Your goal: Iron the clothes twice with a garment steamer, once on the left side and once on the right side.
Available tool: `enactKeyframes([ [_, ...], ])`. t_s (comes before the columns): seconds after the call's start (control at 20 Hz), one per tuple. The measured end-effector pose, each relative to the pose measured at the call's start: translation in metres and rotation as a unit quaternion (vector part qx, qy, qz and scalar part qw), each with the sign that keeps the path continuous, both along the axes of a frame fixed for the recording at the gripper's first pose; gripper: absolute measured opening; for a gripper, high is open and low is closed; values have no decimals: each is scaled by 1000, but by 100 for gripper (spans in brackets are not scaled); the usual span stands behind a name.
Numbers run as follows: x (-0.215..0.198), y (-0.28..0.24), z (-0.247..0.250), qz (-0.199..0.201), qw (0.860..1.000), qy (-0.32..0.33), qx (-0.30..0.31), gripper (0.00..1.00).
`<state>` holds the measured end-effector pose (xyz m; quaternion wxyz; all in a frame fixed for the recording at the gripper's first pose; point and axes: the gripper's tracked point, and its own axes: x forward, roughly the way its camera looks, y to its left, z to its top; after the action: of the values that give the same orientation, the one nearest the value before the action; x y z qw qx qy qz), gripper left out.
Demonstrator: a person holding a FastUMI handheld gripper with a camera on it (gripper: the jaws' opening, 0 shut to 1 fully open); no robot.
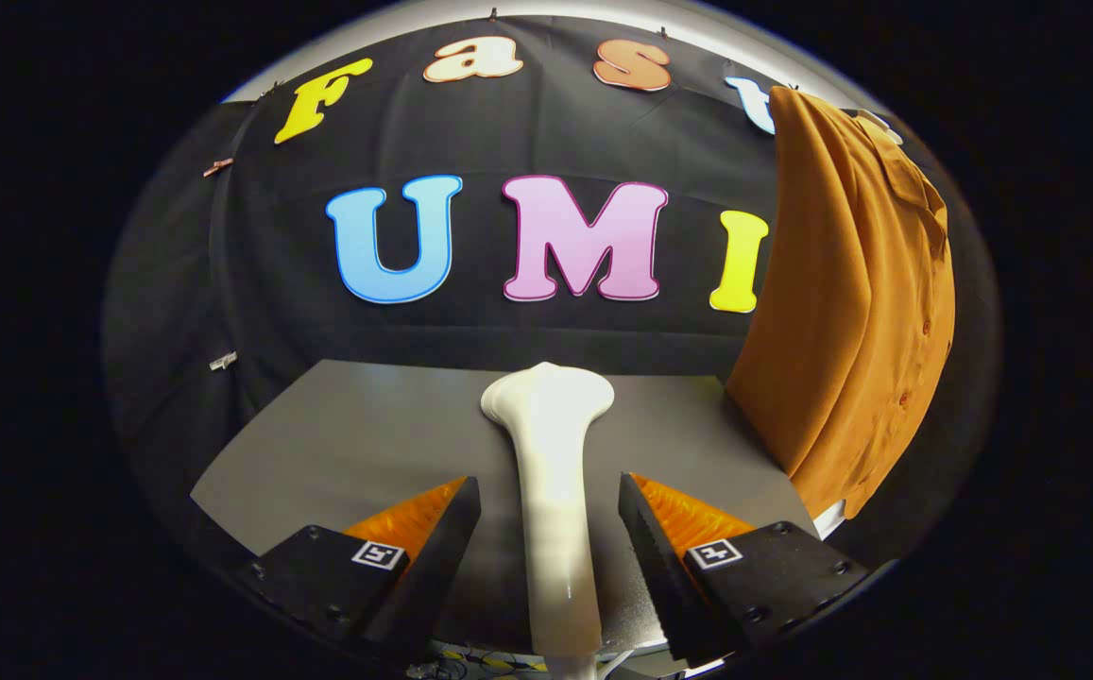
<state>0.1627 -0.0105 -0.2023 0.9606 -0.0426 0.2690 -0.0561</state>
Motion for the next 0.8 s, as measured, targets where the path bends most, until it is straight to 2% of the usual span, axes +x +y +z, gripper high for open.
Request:
enactKeyframes([
  [0.35,5,-1,-24,-9,999,38,-19,92],
  [0.4,3,0,-27,-6,999,44,-16,81],
  [0.55,4,-1,-27,-10,999,42,-21,72],
  [0.6,5,0,-26,-9,999,40,-27,63],
  [0.7,10,-5,-30,-10,998,40,-42,61],
  [0.8,7,-5,-23,-1,998,37,-45,43],
])
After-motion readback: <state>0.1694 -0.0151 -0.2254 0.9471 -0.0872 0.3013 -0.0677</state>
